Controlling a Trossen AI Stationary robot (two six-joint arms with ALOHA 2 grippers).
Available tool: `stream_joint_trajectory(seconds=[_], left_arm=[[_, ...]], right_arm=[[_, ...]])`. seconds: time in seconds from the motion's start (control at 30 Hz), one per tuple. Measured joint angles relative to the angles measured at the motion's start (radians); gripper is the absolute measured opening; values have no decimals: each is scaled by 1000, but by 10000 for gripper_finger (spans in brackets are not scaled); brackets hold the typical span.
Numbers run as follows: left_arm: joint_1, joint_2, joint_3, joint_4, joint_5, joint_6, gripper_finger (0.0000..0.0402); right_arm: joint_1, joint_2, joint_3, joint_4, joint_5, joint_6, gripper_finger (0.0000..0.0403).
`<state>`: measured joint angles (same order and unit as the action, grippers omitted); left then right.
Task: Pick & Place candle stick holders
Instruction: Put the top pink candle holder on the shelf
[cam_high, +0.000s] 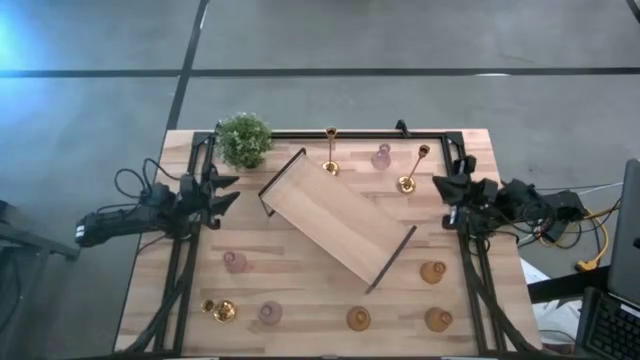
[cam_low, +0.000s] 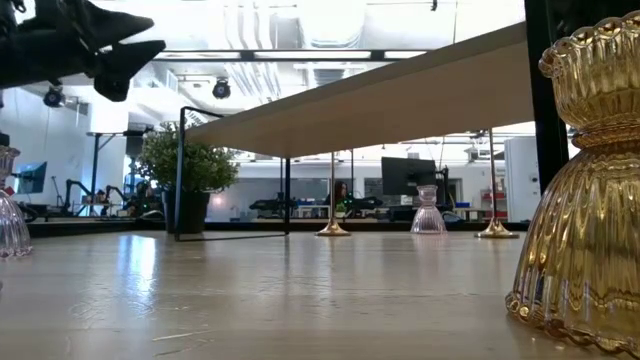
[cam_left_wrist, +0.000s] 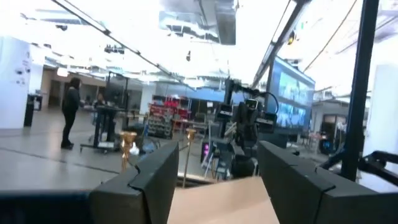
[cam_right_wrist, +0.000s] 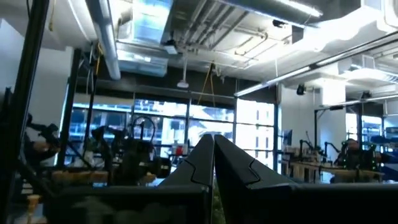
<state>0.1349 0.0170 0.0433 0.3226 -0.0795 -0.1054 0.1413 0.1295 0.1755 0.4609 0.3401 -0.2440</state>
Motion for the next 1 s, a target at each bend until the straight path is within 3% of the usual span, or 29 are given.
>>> stream_joint_trajectory(seconds=[0.17, 0.47, 0.67, 0.77, 0.87, 1.0], left_arm=[[0, 2, 0, 10, 40, -29, 223], [0, 2, 1, 45, 32, -33, 223], [0, 2, 1, 44, 32, -70, 223], [0, 2, 1, 44, 55, -53, 223], [0, 2, 1, 63, 62, -26, 223], [0, 3, 17, 71, 62, 16, 223]], right_arm=[[0, 108, 174, -264, 24, 10, 8], [0, 411, 506, -755, 364, 136, 9], [4, 547, 608, -824, 418, 145, 8], [25, 598, 629, -925, 547, 202, 8], [68, 633, 636, -1064, 685, 343, 8], [135, 635, 636, -1204, 736, 550, 8]])
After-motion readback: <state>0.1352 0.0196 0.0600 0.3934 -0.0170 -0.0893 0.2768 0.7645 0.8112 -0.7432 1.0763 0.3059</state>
